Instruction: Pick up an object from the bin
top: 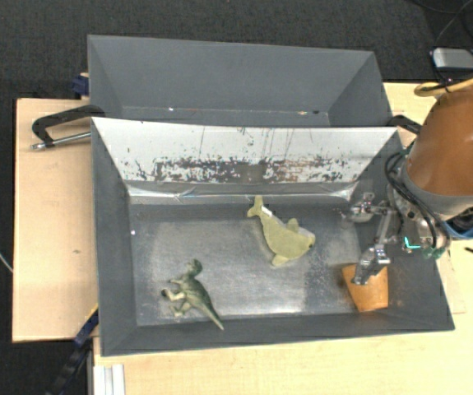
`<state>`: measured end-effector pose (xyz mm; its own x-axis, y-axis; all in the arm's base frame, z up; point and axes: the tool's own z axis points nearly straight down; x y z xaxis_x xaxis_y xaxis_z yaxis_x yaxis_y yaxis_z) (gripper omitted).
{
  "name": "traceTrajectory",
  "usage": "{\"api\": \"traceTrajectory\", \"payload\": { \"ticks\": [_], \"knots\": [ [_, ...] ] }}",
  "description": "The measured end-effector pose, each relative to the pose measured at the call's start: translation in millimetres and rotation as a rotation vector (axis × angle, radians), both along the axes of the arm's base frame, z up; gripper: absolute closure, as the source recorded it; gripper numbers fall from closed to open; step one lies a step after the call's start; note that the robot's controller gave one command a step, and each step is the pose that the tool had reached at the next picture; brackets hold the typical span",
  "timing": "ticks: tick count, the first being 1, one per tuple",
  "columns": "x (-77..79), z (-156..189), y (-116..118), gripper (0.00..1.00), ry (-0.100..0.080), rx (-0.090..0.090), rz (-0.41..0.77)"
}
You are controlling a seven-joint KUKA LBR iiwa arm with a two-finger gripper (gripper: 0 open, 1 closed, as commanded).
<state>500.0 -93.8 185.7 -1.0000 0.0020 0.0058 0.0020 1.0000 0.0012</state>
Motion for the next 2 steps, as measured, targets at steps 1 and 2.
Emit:
{"api": "traceTrajectory", "payload": {
  "ticks": [1, 2],
  "knots": [
    [15.0, -112.3, 69.6, 0.0, -0.02, -0.002, -0.283],
    [17.5, -109.5, 68.9, 1.0, -0.029, -0.002, -0.281]
  ]
}}
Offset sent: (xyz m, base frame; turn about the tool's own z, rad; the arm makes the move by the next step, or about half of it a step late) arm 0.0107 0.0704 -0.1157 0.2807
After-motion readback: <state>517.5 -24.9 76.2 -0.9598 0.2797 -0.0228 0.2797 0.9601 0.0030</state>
